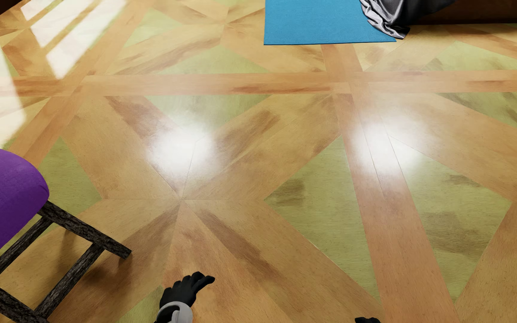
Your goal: Go to the teal sofa
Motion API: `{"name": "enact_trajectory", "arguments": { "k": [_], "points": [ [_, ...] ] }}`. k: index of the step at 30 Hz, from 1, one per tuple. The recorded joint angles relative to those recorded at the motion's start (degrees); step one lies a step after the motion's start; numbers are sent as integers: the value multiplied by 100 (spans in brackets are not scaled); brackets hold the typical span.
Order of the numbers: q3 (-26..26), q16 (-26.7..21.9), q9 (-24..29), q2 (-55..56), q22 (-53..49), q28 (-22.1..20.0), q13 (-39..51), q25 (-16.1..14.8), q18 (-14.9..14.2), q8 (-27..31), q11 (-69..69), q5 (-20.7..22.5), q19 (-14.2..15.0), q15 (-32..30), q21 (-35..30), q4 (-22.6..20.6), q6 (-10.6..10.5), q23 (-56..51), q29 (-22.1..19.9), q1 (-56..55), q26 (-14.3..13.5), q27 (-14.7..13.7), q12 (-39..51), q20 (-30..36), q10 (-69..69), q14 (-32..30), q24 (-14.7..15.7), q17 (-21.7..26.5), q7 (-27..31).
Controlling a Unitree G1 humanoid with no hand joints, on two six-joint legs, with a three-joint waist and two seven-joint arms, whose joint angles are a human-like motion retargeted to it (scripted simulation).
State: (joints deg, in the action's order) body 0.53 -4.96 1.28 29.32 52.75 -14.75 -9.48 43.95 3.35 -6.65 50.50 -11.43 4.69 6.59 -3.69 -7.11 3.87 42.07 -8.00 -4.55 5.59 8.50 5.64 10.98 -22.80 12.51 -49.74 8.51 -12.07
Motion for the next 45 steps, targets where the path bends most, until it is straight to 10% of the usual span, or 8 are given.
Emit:
{"name": "enact_trajectory", "arguments": {
  "k": [6,8,17,23,31,37,39,45],
  "points": [
    [129,-70,-168,55,-456,-54,-41,192,-113,28,-3978,736,663,-521,167,-53,-231,416,242,987,-193,187,323,318,591,104,283,-257,216],
    [164,-96,-247,-135,-468,-48,-103,287,-181,110,-3777,949,-196,-1303,222,64,-333,557,298,1349,-146,211,138,492,594,-85,205,-387,371],
    [85,-989,-315,-1386,-43,1750,309,707,-1752,-670,-2827,1920,-761,123,76,1296,-1086,1037,119,-1003,-176,-192,-1009,1373,-4696,-3204,-194,-730,1506],
    [-281,-548,-199,-2441,-508,572,1127,674,-618,-479,-2840,2164,-773,749,33,1312,-1150,912,-83,-2626,433,-262,-1503,78,-2917,-648,686,-612,1814],
    [-541,-67,-271,-3767,-226,849,1225,-48,-165,108,-3270,2098,-556,785,-439,1145,-929,490,-31,-2212,367,-413,-1497,250,905,-2260,233,-371,595],
    [-536,266,-325,-2989,14,1026,590,224,345,410,-260,1159,939,-1494,-620,351,-389,817,656,-1504,242,-115,-1160,103,214,-1289,32,-38,292],
    [-568,331,-265,-2066,-159,766,505,393,361,329,1440,632,953,-2276,-628,-5,-204,845,693,-1343,42,-56,-982,1,-44,-896,39,180,231],
    [-275,419,-189,-115,-149,455,206,228,395,993,1119,186,-103,249,-139,-887,132,729,298,-705,4,212,-44,-60,-290,-204,-27,142,1379]
  ]
}}
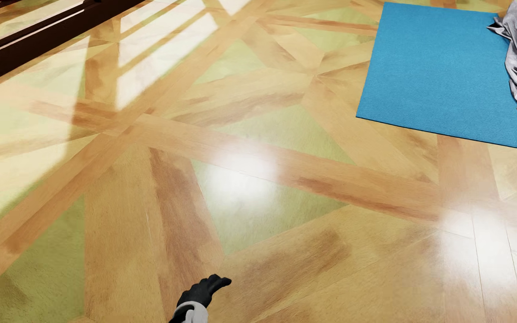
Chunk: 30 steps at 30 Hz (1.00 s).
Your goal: Go to the teal sofa
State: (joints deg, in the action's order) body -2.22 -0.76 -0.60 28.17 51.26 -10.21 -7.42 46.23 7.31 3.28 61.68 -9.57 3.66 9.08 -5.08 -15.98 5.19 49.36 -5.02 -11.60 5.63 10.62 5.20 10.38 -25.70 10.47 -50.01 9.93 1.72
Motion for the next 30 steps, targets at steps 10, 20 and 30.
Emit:
{"name": "enact_trajectory", "arguments": {
  "k": [10,20,30],
  "points": [
    [184,-174,-33,-826,202,103,248,118,-12,1465,-4076,920,405,-651,43,102,-480,-317,-188,660,175,-170,-429,432,-441,-266,153,-250,1788],
    [267,-1124,34,-1497,-400,349,525,-63,-2149,-1150,-3730,703,-110,-79,549,161,-1138,146,-642,-225,232,-253,-853,437,-2799,-1683,378,-591,2571],
    [230,-545,-194,-2416,-695,271,103,-161,-1253,-3602,-4415,-74,290,-339,94,3605,-1154,-123,-352,434,296,-148,-631,663,550,-612,28,-133,-3921]
  ]
}}
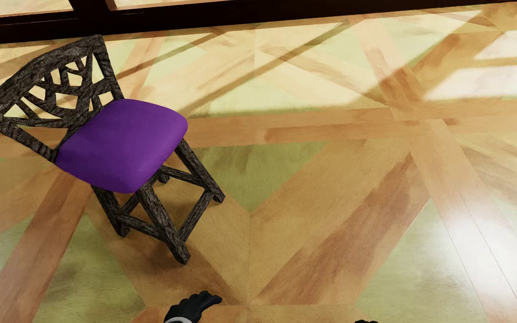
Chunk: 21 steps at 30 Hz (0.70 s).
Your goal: Go to the teal sofa
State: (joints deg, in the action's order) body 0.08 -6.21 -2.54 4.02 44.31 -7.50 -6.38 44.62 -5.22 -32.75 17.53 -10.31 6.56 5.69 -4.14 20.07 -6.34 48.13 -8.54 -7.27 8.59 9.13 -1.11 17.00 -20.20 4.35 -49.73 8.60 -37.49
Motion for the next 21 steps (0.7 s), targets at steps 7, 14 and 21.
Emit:
{"name": "enact_trajectory", "arguments": {
  "k": [7,14,21],
  "points": [
    [-271,59,-72,-572,744,105,206,84,410,-1169,544,-1099,669,-443,-257,-1236,175,332,35,-16,-13,141,-287,-95,524,273,318,245,1267],
    [-103,355,324,910,1454,66,132,-154,1028,759,3789,-2593,-376,258,-72,-3040,780,-470,-182,68,260,-154,35,-149,-104,824,223,215,2866],
    [-33,464,465,2267,-916,-1230,1,208,1321,3743,1848,737,-310,294,-469,-3585,898,-534,265,562,-1280,-260,-356,-1431,-85,795,820,-64,4883]
  ]
}}
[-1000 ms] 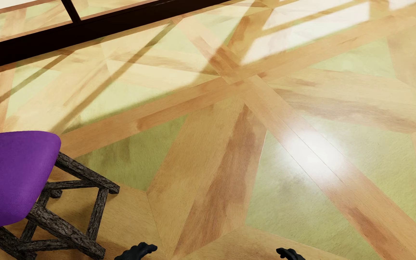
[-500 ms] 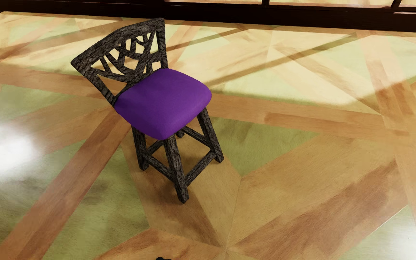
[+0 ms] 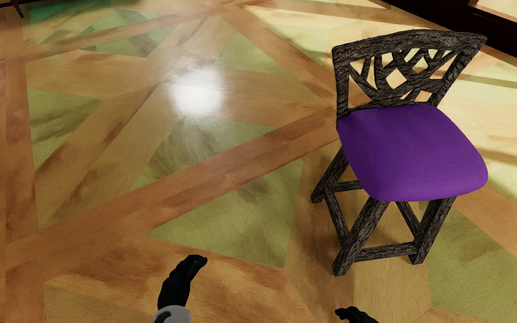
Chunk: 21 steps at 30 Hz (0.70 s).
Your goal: Go to the teal sofa
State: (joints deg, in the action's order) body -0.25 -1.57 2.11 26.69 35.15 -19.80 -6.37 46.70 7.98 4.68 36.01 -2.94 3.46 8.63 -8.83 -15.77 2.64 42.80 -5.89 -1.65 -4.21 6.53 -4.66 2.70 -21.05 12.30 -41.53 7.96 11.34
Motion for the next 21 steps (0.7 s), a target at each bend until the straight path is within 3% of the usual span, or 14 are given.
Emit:
{"name": "enact_trajectory", "arguments": {
  "k": [1,3,6,8,10,12,13,14,15,16,17,18,19,21],
  "points": [
    [-47,71,20,139,-189,-333,-59,18,52,-197,-432,115,63,-249,-81,-51,1,7,44,74,-199,3,12,-29,37,-15,31,48,204],
    [-123,104,49,277,-397,-230,-135,42,166,-517,-1486,324,405,-702,-225,-142,-10,89,113,250,-367,23,69,55,129,-60,86,152,540],
    [-147,6,96,251,-399,-164,-131,62,397,45,-2606,696,903,-963,-306,-225,-79,287,157,588,-408,155,142,317,190,-90,-164,260,867],
    [-120,-49,103,232,9,-450,-137,23,553,269,-2121,751,669,-1067,-177,-278,-136,372,76,868,-314,281,143,487,160,-99,-350,256,1011],
    [-87,-67,30,-64,821,232,-191,-93,617,-30,-2171,720,215,-1539,85,-171,-268,413,-112,1109,166,361,127,520,71,-438,-225,122,970],
    [-43,-200,-73,-354,1686,1242,-179,-201,650,-252,-2211,811,264,-1432,320,-55,-516,534,-281,1092,969,362,63,747,-372,-1133,-445,-47,754],
    [7,-359,-117,-481,2101,1764,-160,-211,481,-321,-2170,880,280,-1249,425,2,-640,660,-311,968,1151,276,48,1146,-743,-1636,-835,-86,609],
    [77,-496,-147,-561,2479,2258,-101,-191,-268,-434,-2053,932,155,-1050,516,50,-736,769,-315,731,1088,218,34,1672,-1309,-2051,-1302,-144,528],
    [166,-690,-161,-582,2717,2756,-67,-185,-1515,-619,-1837,961,-10,-815,628,116,-803,805,-355,407,839,147,73,2104,-2024,-2338,-1668,-228,476],
    [306,-931,-156,-564,2796,3177,-58,-220,-2187,-902,-1550,941,-155,-538,771,281,-847,783,-469,-40,566,53,138,2318,-2881,-2664,-1833,-366,0],
    [443,-1157,-140,-613,2732,3429,-62,-280,-2217,-1209,-1335,891,-278,-281,915,615,-887,745,-624,-556,399,-58,207,2273,-3737,-2766,-1786,-519,-504],
    [503,-1307,-119,-771,2557,3405,-63,-316,-2223,-1456,-1253,862,-375,-68,1009,878,-928,732,-754,-1001,412,-164,257,1968,-4396,-2297,-1568,-638,-495],
    [503,-1353,-89,-966,2290,3035,-52,-292,-2231,-1671,-1207,869,-445,130,1016,1224,-968,761,-815,-1443,610,-238,273,1427,-4847,-1931,-1234,-724,-416],
    [401,-1079,-41,-1387,1478,1571,-5,-110,-1643,-1992,-1160,890,-511,508,820,1749,-1028,841,-707,-2259,1030,-354,221,134,-5082,-1260,-402,-739,-518]
  ]
}}
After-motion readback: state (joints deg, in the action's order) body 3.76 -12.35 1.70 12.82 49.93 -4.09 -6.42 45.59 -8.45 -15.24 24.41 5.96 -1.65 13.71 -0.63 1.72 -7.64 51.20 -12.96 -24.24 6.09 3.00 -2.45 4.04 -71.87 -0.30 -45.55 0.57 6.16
